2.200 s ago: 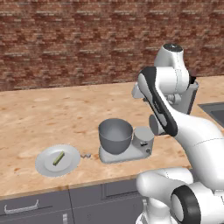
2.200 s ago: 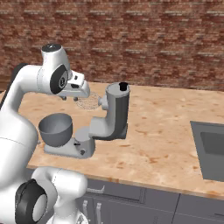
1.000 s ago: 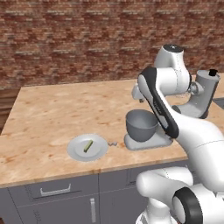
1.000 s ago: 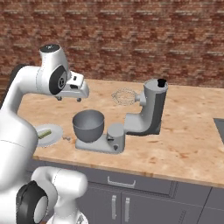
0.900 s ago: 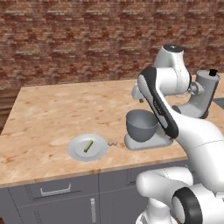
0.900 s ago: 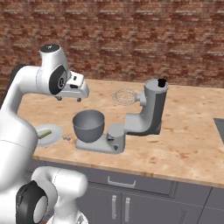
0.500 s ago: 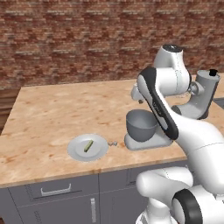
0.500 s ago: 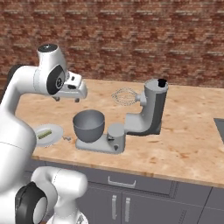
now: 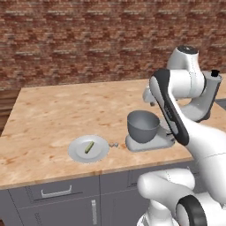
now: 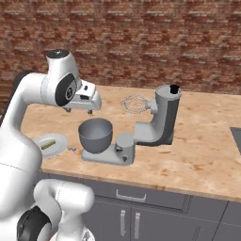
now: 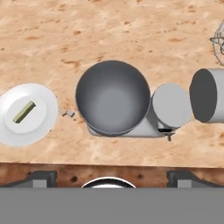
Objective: Add butter and sugar cubes to the stand mixer bowl and then turn on the stand mixer to begin making frosting.
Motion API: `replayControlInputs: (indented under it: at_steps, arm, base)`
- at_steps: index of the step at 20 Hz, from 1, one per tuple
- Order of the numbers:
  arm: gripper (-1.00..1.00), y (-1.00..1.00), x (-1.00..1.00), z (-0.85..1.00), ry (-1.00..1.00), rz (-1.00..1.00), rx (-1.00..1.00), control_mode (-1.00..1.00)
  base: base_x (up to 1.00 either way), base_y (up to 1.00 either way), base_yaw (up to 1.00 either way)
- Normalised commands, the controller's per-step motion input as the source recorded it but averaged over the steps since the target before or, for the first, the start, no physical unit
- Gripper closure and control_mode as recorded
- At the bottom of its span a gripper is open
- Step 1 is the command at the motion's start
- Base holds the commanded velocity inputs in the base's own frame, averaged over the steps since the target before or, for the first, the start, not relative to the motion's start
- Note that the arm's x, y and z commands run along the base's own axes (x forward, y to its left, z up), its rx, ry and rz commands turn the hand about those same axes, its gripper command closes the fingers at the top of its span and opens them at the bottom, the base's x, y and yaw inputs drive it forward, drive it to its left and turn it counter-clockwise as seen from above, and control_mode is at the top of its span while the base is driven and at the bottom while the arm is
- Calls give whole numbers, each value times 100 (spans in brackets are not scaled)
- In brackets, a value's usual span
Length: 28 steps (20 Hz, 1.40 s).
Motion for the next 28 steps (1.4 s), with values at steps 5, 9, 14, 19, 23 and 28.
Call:
replayControlInputs:
  at_steps: [5,9,14,19,23,28]
  arm:
    - [-100,31,0,-5,1,0,0,-100]
    - [-100,69,0,-9,8,0,-3,-100]
    - [-100,74,15,-18,16,0,-8,-100]
    - [-100,55,26,-27,18,0,-10,-100]
    - [-100,31,27,-40,20,0,-9,-100]
    - [-100,22,27,-54,22,9,-7,-100]
  base:
    - [0,0,0]
    - [0,0,0]
    - [0,0,0]
    - [0,0,0]
    - [0,0,0]
    - [0,0,0]
